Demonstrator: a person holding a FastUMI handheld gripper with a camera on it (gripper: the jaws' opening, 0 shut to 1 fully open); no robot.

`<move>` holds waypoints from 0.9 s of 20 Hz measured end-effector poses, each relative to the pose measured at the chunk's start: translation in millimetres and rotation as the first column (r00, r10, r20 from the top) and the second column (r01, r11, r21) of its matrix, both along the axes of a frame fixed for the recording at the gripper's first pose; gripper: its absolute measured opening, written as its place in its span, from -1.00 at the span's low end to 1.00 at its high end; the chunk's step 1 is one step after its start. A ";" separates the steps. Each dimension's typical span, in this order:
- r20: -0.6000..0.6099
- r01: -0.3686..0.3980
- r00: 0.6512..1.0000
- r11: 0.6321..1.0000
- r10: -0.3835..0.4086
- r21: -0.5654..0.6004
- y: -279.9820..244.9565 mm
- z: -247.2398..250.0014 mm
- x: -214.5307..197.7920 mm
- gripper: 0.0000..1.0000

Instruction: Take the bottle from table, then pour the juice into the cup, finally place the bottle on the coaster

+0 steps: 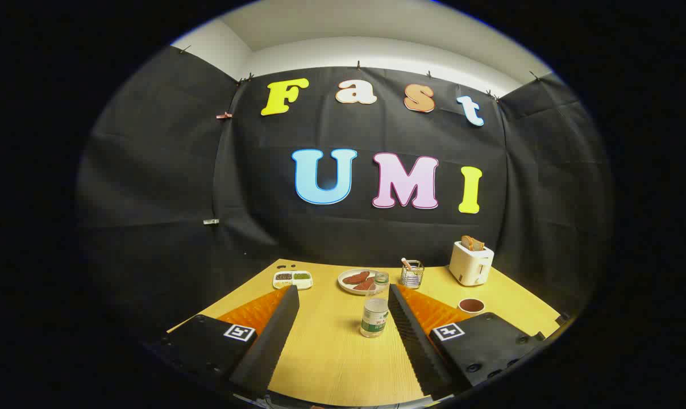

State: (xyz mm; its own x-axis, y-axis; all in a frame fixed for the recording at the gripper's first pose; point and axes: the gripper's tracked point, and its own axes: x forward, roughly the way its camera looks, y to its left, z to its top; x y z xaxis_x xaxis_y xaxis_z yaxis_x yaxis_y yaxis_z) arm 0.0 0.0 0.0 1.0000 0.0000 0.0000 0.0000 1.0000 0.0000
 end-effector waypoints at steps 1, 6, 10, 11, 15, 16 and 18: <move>0.006 0.012 1.000 1.000 -0.012 0.011 2.1 0.6 1.9 0.94; -0.019 0.066 0.998 0.997 -0.065 0.045 7.2 -14.8 13.9 0.93; -0.038 0.109 0.993 0.994 -0.108 0.012 -0.2 -22.6 20.9 0.94; -0.037 0.112 0.993 0.994 -0.111 0.009 -0.5 -23.3 22.5 0.94; -0.063 0.128 0.990 0.992 -0.128 -0.003 -3.0 -40.8 27.7 0.93; -0.077 0.134 0.988 0.991 -0.133 0.001 -3.6 -47.8 29.1 0.94; -0.096 0.142 0.985 0.990 -0.141 0.010 -2.9 -58.6 32.0 0.94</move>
